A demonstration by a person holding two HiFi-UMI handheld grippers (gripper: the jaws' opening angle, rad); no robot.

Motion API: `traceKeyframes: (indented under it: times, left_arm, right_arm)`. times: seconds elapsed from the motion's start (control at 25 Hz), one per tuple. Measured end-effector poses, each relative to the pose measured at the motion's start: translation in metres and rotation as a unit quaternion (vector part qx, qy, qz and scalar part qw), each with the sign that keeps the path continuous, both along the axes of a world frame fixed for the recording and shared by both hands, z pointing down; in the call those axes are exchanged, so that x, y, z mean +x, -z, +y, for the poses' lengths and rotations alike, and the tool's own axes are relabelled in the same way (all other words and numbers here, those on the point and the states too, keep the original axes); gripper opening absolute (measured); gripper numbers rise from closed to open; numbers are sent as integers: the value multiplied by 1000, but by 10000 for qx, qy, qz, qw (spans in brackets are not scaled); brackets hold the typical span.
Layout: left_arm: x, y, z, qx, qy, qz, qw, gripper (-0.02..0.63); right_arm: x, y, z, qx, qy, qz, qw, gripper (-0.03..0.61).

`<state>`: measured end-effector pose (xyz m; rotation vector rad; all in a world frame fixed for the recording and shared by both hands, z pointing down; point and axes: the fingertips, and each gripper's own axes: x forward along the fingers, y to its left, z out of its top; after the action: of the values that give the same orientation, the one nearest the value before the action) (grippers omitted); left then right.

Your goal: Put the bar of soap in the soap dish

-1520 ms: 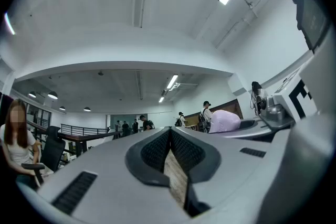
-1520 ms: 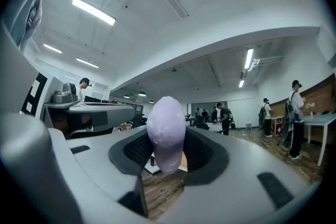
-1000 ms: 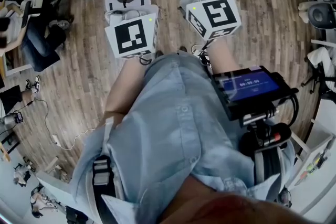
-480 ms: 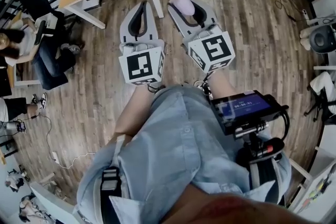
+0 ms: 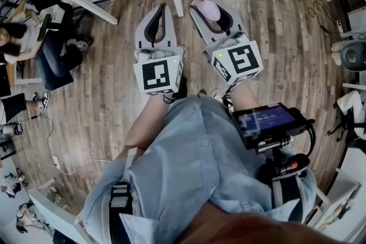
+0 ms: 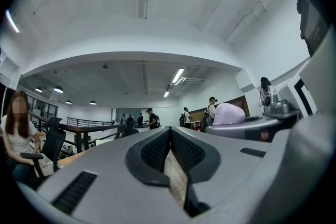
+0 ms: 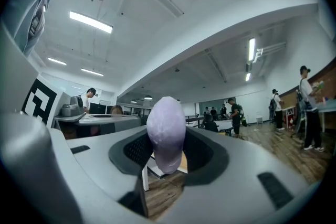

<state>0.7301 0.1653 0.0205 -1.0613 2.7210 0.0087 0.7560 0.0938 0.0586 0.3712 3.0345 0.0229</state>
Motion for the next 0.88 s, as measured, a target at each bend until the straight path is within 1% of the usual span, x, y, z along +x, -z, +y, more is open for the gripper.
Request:
traceKeyframes:
  times: [0.08,0.16,0.28,0.36,0.44,0.52,0.6,0.68,0.88]
  left_arm:
    - [-19,-3,1,33,-24,39,10000,9]
    - [-46,-8,0,-8,-18,77,10000,9]
    - [-109,-11,-3,27,-29,143,9999,9]
    - [-148,-7,-6,77,-45,99,9999,9]
    - [-163,-3,-9,28,-85,48,9999,9]
    - [-164,5,-13,23,-146,-66,9999,9]
    - [-172,11,-16,37,-203,-111,9997,9]
    - [-194,12,-18,20,-247,-95,9996,9]
    - [-266,11,-16,64,-322,-46,9994,9]
  right_arm:
    - [-18,-2,0,-4,-21,2,10000,163]
    - [-43,-4,-3,-42,-40,9,10000,163]
    - [-102,-6,-3,-71,-2,75,9999,163]
    - [-139,-5,-1,-69,23,70,9999,163]
    - [-153,0,-2,-81,3,-11,10000,162]
    - [-156,8,-5,-78,-40,-123,9999,163]
    - [-167,16,-9,-52,-83,-206,9997,163]
    - [-191,20,-11,-25,-104,-233,9997,163]
    - [-262,19,-7,32,-161,-159,9997,162]
